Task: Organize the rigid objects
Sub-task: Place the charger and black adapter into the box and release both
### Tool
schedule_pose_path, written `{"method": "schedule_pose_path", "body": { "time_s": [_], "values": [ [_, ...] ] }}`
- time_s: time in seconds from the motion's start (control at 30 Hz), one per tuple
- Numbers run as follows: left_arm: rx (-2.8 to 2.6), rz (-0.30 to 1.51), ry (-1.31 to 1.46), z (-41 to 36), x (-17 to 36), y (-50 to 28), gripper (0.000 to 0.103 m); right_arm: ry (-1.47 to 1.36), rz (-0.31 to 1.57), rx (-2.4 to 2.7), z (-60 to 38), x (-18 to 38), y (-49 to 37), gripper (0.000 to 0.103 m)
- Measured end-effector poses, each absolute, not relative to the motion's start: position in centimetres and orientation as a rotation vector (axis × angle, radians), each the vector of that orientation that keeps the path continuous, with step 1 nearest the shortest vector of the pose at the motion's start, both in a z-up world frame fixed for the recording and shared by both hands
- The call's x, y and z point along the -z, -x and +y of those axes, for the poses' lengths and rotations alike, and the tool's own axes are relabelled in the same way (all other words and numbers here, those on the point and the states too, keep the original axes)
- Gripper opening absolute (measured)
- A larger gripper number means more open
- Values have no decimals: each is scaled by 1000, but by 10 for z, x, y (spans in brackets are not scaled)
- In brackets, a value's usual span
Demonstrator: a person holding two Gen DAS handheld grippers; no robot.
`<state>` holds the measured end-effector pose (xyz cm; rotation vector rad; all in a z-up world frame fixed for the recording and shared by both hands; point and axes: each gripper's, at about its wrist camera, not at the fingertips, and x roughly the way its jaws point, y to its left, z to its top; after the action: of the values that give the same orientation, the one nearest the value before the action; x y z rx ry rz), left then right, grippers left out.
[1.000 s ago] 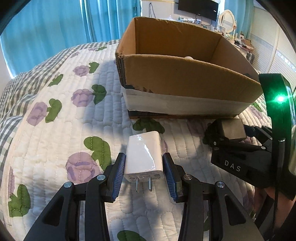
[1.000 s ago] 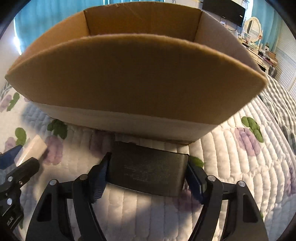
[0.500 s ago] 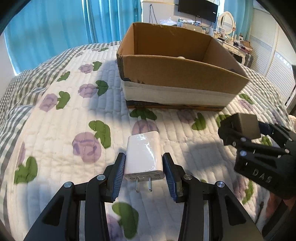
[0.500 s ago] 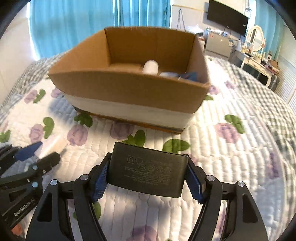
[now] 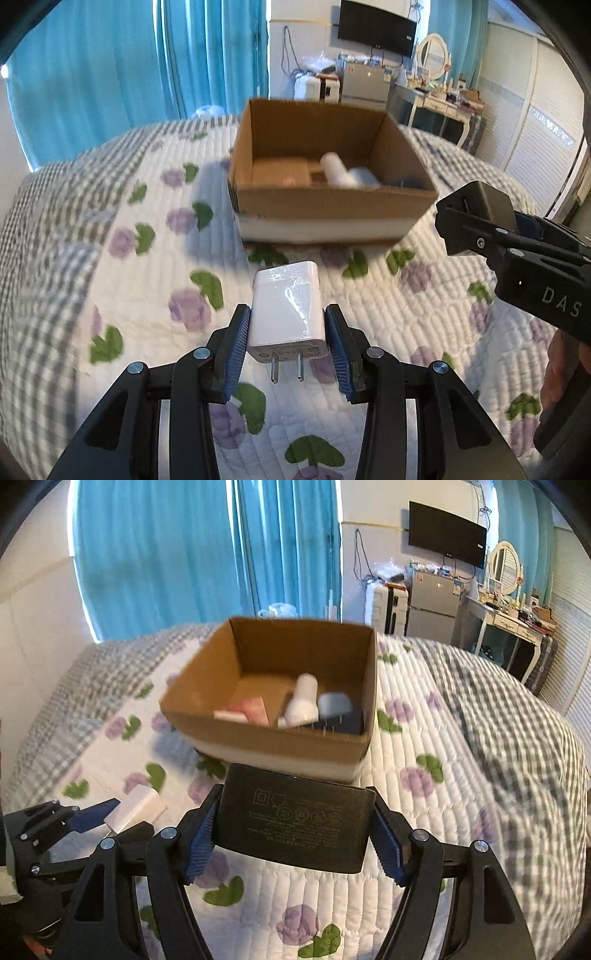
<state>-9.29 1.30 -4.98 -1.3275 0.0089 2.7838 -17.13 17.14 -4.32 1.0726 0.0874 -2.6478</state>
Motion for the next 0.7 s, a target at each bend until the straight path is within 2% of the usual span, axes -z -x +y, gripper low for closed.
{"method": "schedule_pose_path", "body": {
  "time_s": [0.17,0.4,0.7],
  "values": [
    [-2807,8,1235,9,12,113,42,-1004,75,2658,173,7,181,72],
    [-2843,103,1117,19,-27,172,42,-910,100,2704,176,-34,216,72],
    [-2803,148,1143,37,1,262,42,-927,46,2713,188,-43,287,72]
  ]
}}
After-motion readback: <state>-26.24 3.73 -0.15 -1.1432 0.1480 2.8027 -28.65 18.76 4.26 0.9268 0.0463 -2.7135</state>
